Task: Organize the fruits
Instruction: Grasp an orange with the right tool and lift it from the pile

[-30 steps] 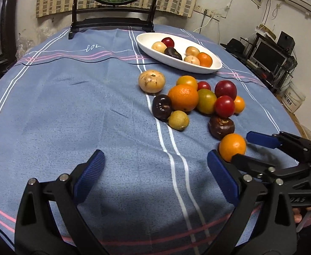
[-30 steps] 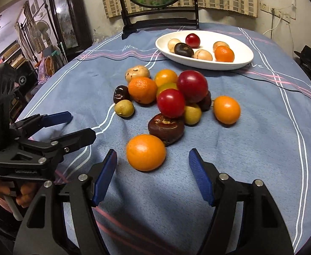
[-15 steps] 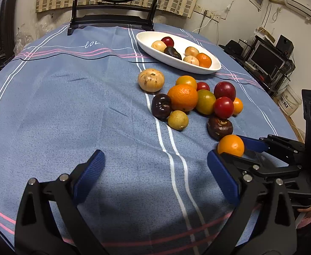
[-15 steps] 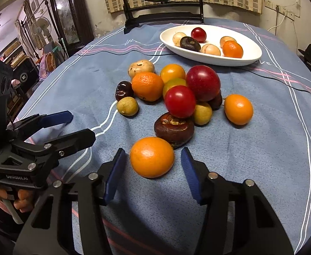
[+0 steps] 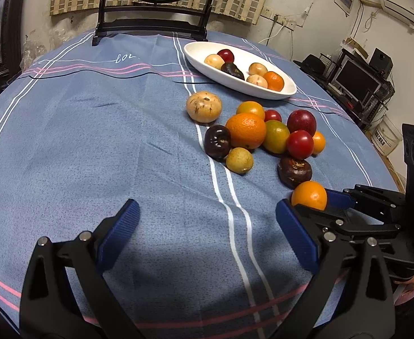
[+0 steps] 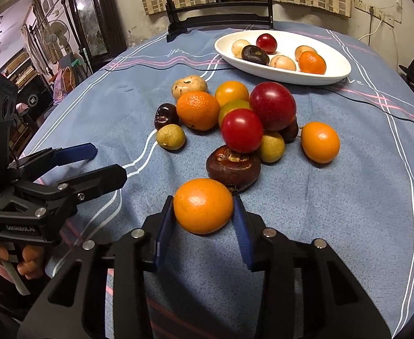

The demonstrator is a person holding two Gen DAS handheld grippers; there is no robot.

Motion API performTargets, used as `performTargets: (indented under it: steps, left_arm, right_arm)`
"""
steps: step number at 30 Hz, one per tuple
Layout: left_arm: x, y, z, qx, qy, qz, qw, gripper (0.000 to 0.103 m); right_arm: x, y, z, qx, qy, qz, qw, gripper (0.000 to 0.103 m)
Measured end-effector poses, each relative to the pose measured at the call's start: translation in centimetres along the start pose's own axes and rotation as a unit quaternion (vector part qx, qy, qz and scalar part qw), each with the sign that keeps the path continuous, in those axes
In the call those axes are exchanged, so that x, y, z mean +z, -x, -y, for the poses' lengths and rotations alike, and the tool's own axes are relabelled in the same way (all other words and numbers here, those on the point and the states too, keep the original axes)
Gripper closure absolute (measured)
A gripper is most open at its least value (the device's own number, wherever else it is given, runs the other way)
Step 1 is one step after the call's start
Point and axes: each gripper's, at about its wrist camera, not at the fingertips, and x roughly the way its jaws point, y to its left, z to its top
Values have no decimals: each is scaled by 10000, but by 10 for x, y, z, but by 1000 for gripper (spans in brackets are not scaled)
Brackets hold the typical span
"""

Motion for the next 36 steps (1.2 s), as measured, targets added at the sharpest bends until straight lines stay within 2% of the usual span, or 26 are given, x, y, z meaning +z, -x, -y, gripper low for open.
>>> performTargets:
  steps: [5,7,9,13,17,18,20,31,36]
  left_arm:
    - [7,-3,1,24,40,-51,10000,5]
    - [14,-3,7,-71,1,-19,10000,10]
    - [20,-3,16,-194,-127,-8,9997,19]
    - [33,-5,50,-367,-627,27,9974,30]
    - [41,-17,85,-539,-1136,-4,9921,47]
    - [43,-21,91,-567,-1181,-36,9914,52]
    - [47,-31,100,-642,-1209,-117,9905,57]
    - [54,-51,107,-356,-1238,-266,9913,59]
    - [53,-59,103,-279,-1230,-337,9914,63]
  right_arm:
    - [-2,11,9,55,-134,164,9998,62]
    - [-3,19,18,88,-264,272,9992,62]
    - [-4,27,25,69,-353,347,9987,62]
    - [-9,45,40,-65,-517,537,9972,62]
    - [-15,61,61,-169,-775,723,9942,62]
    - [-16,63,65,-192,-819,747,9937,62]
    - [-19,65,73,-220,-910,769,9926,62]
    - [-27,68,88,-56,-1076,836,9907,62]
    - [-26,67,89,-6,-1084,838,9906,62]
